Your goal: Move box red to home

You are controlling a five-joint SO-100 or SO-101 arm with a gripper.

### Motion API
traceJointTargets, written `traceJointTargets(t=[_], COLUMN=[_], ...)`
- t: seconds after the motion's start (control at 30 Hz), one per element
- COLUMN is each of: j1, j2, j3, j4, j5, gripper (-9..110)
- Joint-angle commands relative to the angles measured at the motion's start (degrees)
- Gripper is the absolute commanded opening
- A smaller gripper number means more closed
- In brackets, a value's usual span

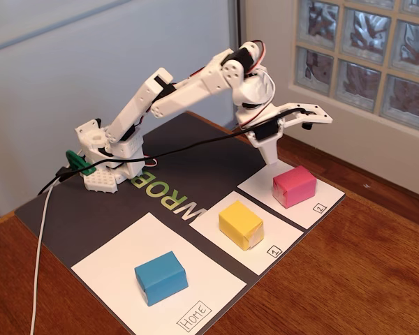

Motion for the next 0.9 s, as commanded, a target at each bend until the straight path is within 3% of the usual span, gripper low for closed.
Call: traceJointTargets(t=[0.0, 0.87], j1=[-2.2, -7.0], j2=[-0.5, -10.1], j3=[-2.9, -8.3], j4=[9.4, 3.3], j5=[2.1, -0.1], gripper=[0, 0])
